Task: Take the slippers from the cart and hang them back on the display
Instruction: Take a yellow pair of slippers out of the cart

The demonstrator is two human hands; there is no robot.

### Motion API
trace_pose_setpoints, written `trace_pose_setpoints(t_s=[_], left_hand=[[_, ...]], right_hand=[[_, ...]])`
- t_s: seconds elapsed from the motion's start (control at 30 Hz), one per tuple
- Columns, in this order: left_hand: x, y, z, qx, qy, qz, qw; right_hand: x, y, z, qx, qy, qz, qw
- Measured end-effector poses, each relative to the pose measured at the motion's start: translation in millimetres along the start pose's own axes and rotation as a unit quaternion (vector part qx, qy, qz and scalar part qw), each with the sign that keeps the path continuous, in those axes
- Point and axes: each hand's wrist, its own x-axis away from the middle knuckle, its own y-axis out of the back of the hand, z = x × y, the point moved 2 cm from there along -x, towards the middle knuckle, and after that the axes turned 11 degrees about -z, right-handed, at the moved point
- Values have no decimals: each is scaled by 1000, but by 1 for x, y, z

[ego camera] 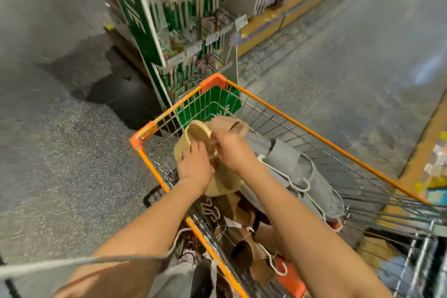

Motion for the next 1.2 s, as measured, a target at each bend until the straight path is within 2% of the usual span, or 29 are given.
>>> trace_pose_setpoints(t_s=[0.17,0.27,0.37,0.53,0.7,0.8,0.97,1.1,1.2], left_hand=[[13,64,3,66,66,-51,994],[28,104,16,106,103,-114,982],[46,141,43,133,146,-171,965],[84,184,109,226,249,-243,910],[153,226,195,254,382,-284,842],[205,250,251,233,431,-320,811],[315,282,328,118,472,-355,798],[414,293,363,86,547,-386,738],[484,292,379,91,611,-410,671]], right_hand=[[-13,61,41,23,89,-84,992],[-19,90,80,-1,163,-144,976],[-21,112,133,-13,235,-168,957],[-17,123,238,-31,320,-181,929],[7,109,353,-55,406,-158,898],[36,100,429,-76,456,-146,874],[107,86,550,-142,535,-147,820],[179,72,630,-201,612,-131,753],[240,66,678,-205,685,-109,691]])
